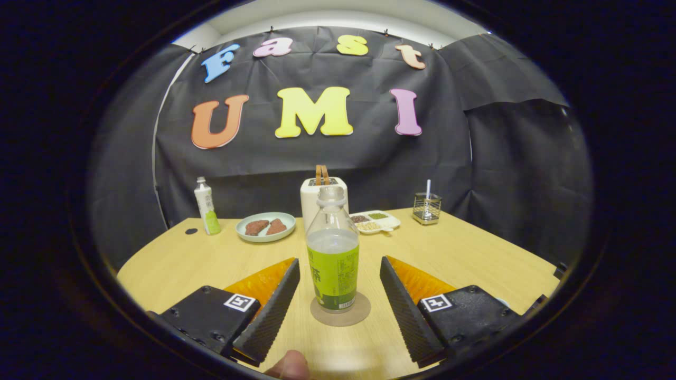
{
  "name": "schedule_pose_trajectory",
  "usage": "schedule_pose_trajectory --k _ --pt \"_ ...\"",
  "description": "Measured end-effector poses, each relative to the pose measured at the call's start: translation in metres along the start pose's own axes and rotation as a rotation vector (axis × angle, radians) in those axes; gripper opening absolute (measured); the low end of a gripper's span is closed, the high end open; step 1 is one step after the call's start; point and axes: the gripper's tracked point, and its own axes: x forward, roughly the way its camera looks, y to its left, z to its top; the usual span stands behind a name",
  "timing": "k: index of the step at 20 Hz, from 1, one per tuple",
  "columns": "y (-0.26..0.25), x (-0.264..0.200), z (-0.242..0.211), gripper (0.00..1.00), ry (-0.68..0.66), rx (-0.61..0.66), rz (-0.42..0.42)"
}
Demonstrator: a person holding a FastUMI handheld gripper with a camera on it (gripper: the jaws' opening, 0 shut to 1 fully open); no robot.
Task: Take the bottle from table, then pour the juice into the cup, finally place the bottle on the coaster
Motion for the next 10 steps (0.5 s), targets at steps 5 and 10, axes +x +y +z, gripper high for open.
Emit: schedule_pose_trajectory --k 5,10 --pt "-0.005 -0.075 0.028 0.99 -0.083 -0.099 -0.022" --pt "0.007 -0.137 0.038 0.99 -0.163 -0.064 0.039"
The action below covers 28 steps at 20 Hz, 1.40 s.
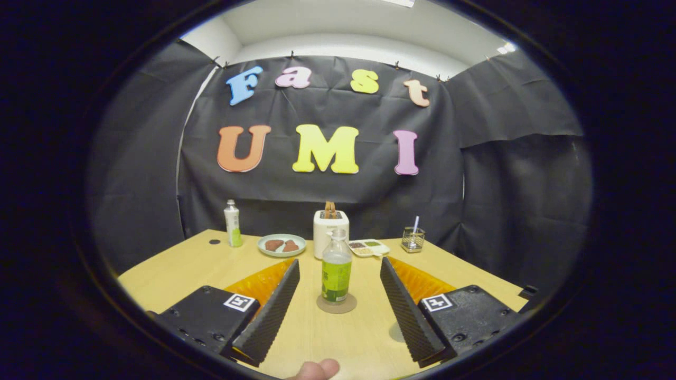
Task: Take the bottle from table, then pour the juice into the cup, finally place the bottle on the coaster
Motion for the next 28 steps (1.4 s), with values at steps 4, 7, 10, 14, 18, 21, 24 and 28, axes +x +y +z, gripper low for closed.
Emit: schedule_pose_trajectory --k 4,7,10,14,18,21,24,28 --pt "0.007 -0.035 0.007 0.99 -0.049 0.001 0.036" --pt "0.004 -0.051 0.0 0.99 -0.061 -0.016 0.034" --pt "0.005 -0.061 -0.009 0.99 -0.061 -0.007 0.031" --pt "0.01 -0.068 -0.012 0.99 -0.067 0.018 0.03" --pt "0.007 -0.074 -0.009 0.99 -0.079 -0.008 0.003" --pt "0.006 -0.075 -0.009 0.99 -0.078 -0.007 -0.003" --pt "0.007 -0.074 -0.008 0.99 -0.08 -0.002 0.001" --pt "0.018 -0.07 -0.012 0.99 -0.069 0.013 0.037"
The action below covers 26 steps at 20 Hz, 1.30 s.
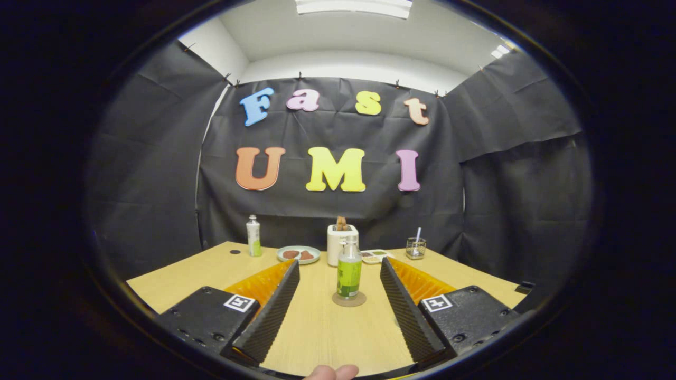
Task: Take the bottle from table, then pour the juice into the cup, finally place the bottle on the coaster
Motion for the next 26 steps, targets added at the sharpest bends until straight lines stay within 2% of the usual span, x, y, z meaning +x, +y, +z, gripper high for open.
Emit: schedule_pose_trajectory --k 8,26 --pt "0.005 -0.003 0.004 0.99 0.001 -0.05 -0.002" --pt "0.006 0.002 -0.001 0.99 0.011 -0.009 0.021"
